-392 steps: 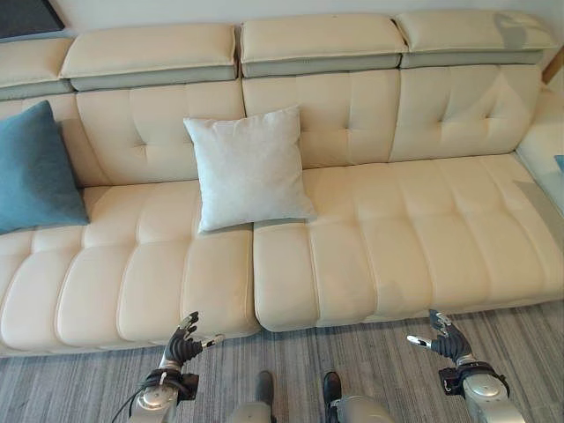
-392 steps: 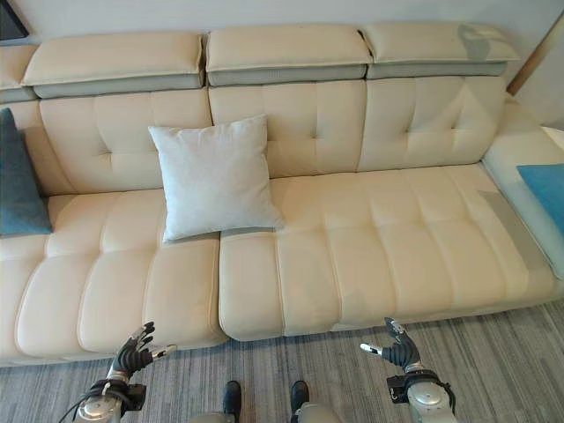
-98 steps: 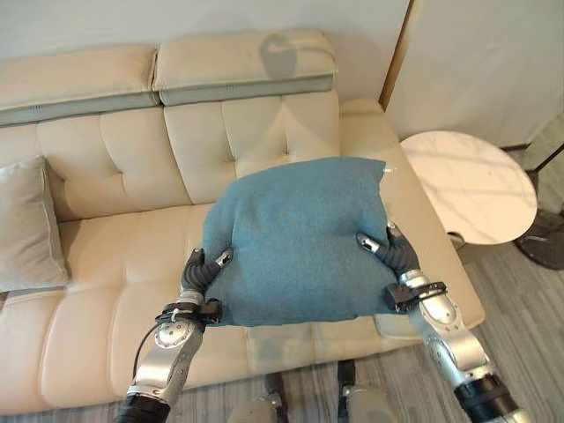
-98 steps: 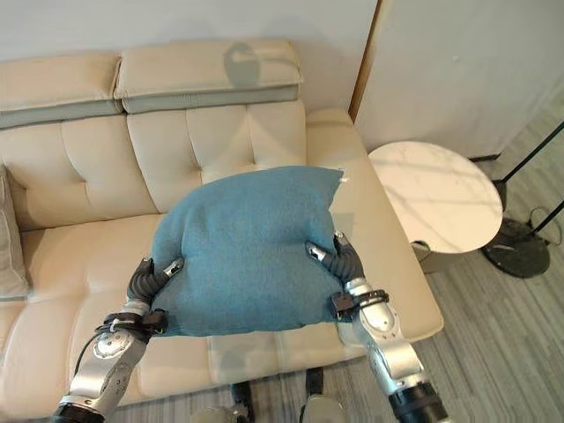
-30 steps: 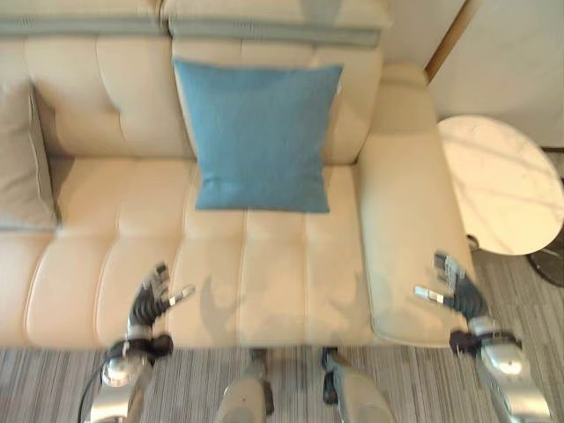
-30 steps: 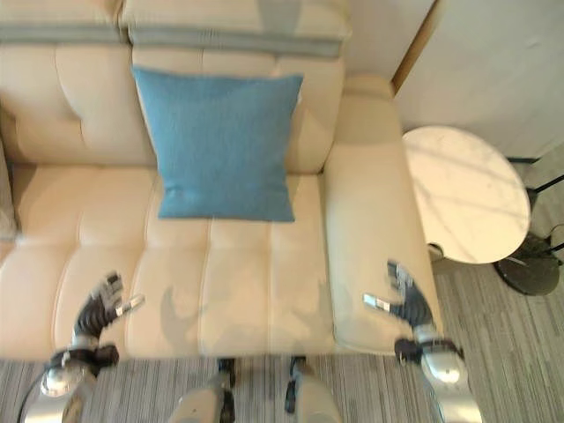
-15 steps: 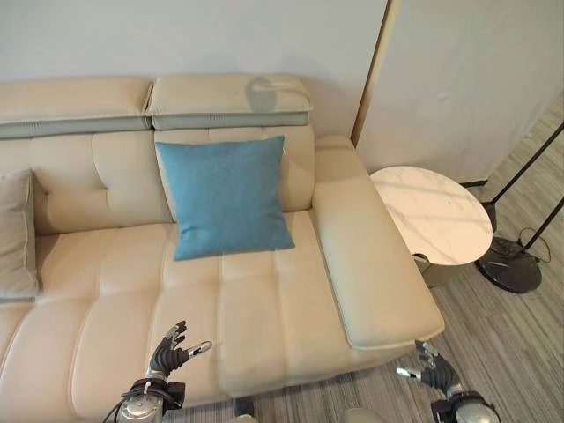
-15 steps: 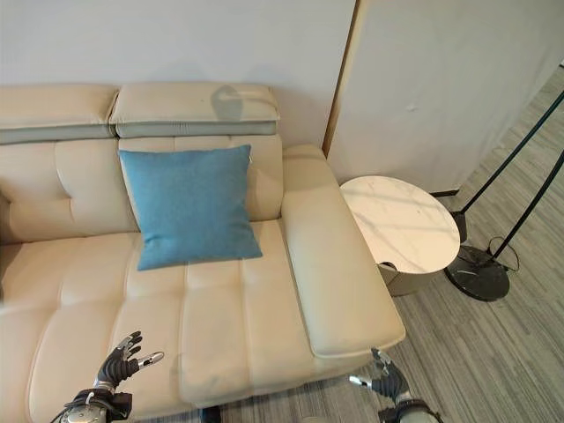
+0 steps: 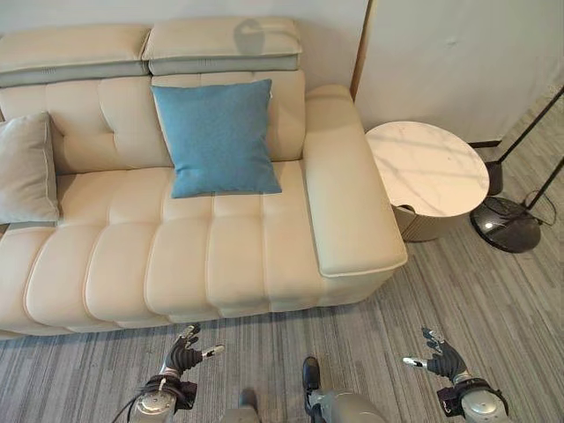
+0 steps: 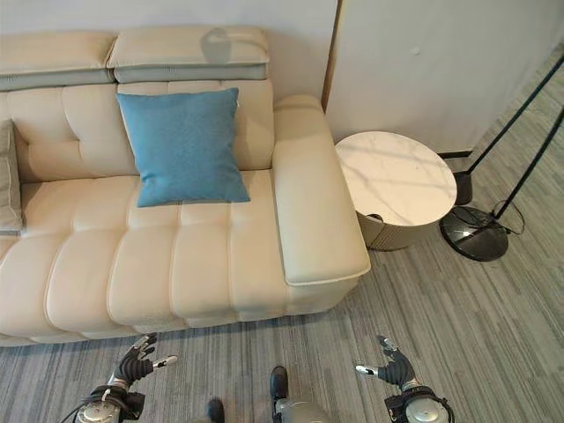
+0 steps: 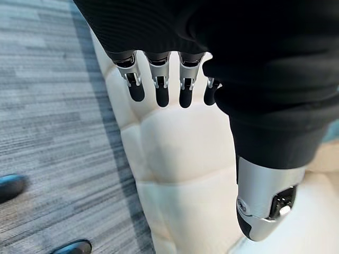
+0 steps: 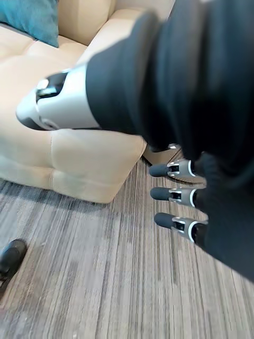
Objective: Pick up all the scattered cushions and arrange them neatly on the sofa.
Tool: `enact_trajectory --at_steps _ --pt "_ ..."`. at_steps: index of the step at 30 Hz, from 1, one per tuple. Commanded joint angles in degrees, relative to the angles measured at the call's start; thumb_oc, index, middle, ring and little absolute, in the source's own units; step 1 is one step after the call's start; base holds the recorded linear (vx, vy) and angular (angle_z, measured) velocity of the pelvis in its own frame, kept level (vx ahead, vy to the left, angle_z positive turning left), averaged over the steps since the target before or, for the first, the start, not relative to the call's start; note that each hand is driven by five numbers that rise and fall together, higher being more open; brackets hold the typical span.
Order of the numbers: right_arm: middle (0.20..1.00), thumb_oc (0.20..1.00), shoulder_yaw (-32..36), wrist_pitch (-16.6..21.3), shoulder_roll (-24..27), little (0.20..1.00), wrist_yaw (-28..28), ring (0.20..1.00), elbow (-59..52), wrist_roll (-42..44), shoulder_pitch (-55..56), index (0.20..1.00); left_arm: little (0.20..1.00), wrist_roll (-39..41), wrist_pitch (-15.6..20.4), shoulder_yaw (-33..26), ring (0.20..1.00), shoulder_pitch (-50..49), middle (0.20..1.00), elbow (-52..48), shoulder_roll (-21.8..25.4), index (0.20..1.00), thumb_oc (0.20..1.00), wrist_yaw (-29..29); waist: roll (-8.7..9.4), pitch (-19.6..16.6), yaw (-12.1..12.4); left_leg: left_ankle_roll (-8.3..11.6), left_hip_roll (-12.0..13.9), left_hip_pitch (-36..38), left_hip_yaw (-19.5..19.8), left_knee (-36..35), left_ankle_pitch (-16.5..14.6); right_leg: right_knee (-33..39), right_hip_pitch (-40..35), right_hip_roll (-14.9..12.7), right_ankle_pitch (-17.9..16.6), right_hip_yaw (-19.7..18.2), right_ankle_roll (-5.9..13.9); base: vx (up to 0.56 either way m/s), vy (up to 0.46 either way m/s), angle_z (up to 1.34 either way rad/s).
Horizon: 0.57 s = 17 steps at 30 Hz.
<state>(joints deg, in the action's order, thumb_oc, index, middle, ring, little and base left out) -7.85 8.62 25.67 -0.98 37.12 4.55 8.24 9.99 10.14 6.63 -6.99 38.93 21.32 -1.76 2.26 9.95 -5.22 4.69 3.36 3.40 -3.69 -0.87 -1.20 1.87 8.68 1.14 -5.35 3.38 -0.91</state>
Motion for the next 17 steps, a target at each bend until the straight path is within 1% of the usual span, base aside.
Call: enact_trajectory --at_steps 1,8,17 --pt "1.000 1.000 0.41 1.90 -0.09 1.000 0.36 1.000 -2.84 0.45 1.50 1.000 1.000 -2.23 2.04 -1.63 1.000 -1.33 1.000 -1.49 2.78 1.000 1.000 -0.23 1.33 -3.40 0.86 -0.40 -1.00 -6.26 -0.73 1.95 -0.03 -1.61 -6.86 -3.57 7.53 0.62 5.90 0.01 0.051 0.23" --pt "1.000 1.000 0.51 1.15 0.07 1.000 0.94 1.000 -3.41 -0.74 2.24 1.000 1.000 -3.51 1.67 -2.90 1.000 -2.20 1.000 -2.09 3.85 1.000 1.000 -0.10 1.69 -4.82 1.40 -1.20 -2.03 -2.35 -1.29 -1.51 -0.49 -1.25 -8.83 -4.22 7.11 0.26 6.86 0.03 0.085 -0.02" --pt "1.000 1.000 0.48 0.93 -0.61 1.000 1.09 1.000 -3.24 -0.81 2.25 1.000 1.000 -3.98 1.75 -2.68 1.000 -1.94 1.000 -2.38 4.22 1.000 1.000 0.22 1.84 -6.04 1.38 -1.87 -2.51 -0.55 -1.86 -3.10 -0.64 -1.08 -9.89 -4.75 6.82 -0.15 7.60 0.02 0.044 -0.03"
